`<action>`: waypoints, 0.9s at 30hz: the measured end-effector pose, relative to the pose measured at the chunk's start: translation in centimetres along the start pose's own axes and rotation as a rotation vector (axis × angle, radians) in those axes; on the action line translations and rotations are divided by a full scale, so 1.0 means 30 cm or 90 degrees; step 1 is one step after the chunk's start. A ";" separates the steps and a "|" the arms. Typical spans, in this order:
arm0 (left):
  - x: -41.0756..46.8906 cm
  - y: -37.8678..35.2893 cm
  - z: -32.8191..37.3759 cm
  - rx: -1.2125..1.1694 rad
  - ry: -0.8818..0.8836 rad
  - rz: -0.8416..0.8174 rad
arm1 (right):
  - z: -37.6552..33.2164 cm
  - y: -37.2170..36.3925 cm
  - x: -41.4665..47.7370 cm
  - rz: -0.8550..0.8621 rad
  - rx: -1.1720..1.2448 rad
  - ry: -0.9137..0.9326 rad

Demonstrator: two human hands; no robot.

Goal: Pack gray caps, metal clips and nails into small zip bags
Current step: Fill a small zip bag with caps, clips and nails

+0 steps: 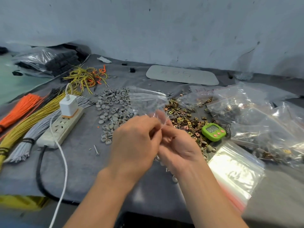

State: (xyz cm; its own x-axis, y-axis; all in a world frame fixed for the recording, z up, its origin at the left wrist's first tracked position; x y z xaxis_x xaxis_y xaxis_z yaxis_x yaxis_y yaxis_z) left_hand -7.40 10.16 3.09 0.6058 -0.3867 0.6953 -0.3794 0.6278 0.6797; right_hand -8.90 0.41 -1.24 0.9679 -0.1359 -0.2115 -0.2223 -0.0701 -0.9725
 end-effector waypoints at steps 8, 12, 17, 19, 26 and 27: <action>-0.013 -0.067 -0.051 0.021 0.190 -0.119 | 0.043 0.031 0.022 0.028 -0.032 -0.019; -0.015 -0.068 -0.066 0.008 0.226 -0.089 | 0.048 -0.009 -0.003 -0.040 -0.145 -0.063; -0.021 -0.046 -0.103 -0.075 0.230 -0.056 | 0.044 -0.004 -0.006 -0.051 -0.581 -0.018; -0.025 -0.049 -0.101 -0.054 0.215 -0.077 | 0.027 0.005 -0.009 -0.015 -0.783 0.053; -0.020 -0.085 -0.105 -0.092 0.209 -0.176 | 0.021 0.043 -0.007 -0.026 -0.977 0.040; -0.021 -0.093 -0.109 -0.131 0.216 -0.200 | 0.019 0.039 0.002 -0.021 -0.955 0.057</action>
State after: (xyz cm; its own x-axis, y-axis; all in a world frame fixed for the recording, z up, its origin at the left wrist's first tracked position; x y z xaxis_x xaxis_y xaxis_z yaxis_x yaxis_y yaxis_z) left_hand -4.43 10.86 -0.01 0.8747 -0.3583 0.3263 -0.0173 0.6498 0.7599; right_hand -9.04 0.87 -2.44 0.9767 -0.1692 -0.1317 -0.1659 -0.9855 0.0358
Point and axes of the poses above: each hand's wrist, its own x-axis towards the middle knuckle, its own y-axis out of the back of the hand, z = x × y, the point moved 5 cm from there along x, towards the middle knuckle, and after that the axes turned 13 degrees about x, right-handed, at the moved point
